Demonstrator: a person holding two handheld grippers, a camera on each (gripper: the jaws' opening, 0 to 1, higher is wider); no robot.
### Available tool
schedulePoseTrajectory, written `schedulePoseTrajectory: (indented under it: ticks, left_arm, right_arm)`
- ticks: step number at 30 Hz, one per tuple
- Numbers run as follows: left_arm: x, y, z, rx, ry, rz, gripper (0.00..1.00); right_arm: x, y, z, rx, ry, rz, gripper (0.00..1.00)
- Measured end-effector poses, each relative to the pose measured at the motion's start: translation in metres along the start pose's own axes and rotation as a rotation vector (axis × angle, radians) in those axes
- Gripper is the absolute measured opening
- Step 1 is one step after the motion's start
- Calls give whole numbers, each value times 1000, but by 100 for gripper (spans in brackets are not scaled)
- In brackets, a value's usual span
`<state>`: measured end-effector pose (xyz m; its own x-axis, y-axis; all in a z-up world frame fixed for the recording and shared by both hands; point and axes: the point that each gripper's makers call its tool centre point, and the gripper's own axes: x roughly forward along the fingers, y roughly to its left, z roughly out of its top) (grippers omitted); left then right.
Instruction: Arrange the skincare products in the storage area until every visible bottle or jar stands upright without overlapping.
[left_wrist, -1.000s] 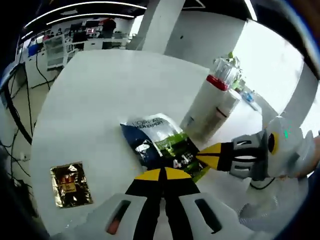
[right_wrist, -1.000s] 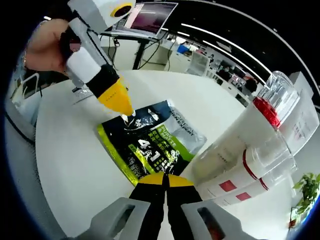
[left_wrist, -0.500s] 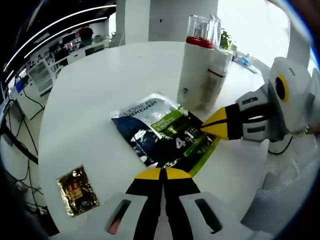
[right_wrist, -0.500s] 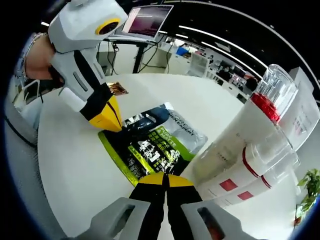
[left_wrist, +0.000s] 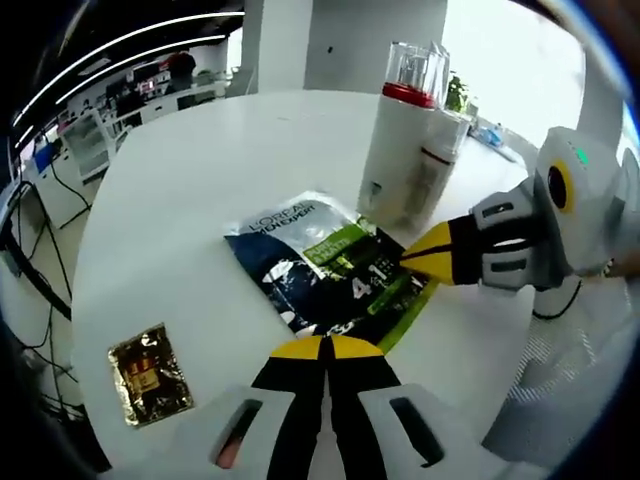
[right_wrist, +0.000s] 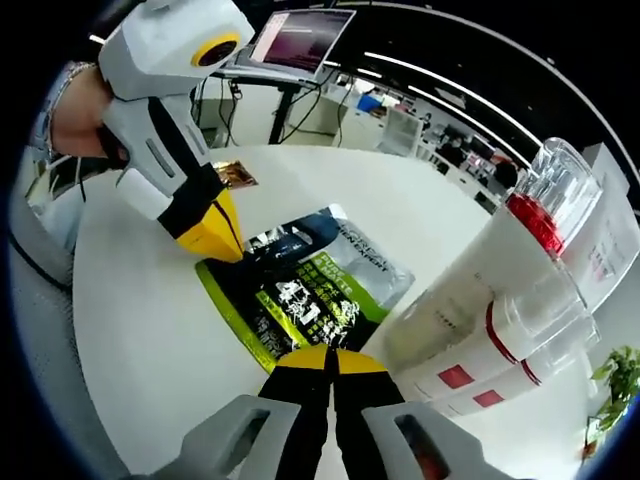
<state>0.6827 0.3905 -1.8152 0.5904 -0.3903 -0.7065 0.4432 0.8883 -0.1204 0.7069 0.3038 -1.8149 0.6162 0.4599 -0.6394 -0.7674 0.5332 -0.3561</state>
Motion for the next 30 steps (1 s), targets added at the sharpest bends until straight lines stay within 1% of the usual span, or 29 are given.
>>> schedulePoseTrajectory:
  ticks: [4,10,16,21,24,25,27,30]
  left_arm:
    - [0,0,0,-7,-4,0,0]
    - [-1,-1,0,-5,-15,13,0]
    - [-1,0,0,-19,-20,17,0]
    - [-1,0,-1,-34,-40,26,0]
    - [-1,1,0,-71,-49,26,1]
    - [-1,1,0,-94,-49,25,1]
    - [-1,1,-2,-139,-34,9,0]
    - [-6,0,-1,-173,-29,-8,1]
  right_arm:
    - [0,-1,-1,43,0,9,0]
    - [0,0,0,26,0,8,0]
    - [0,0,-1,40,1,10,0]
    - [0,0,-1,38,0,10,0]
    - [0,0,-1,35,-4,8,0]
    - [0,0,0,30,-4,6,0]
    - [0,0,0,17,-2,1,0]
    - [0,0,0,-4,-1,-5,0]
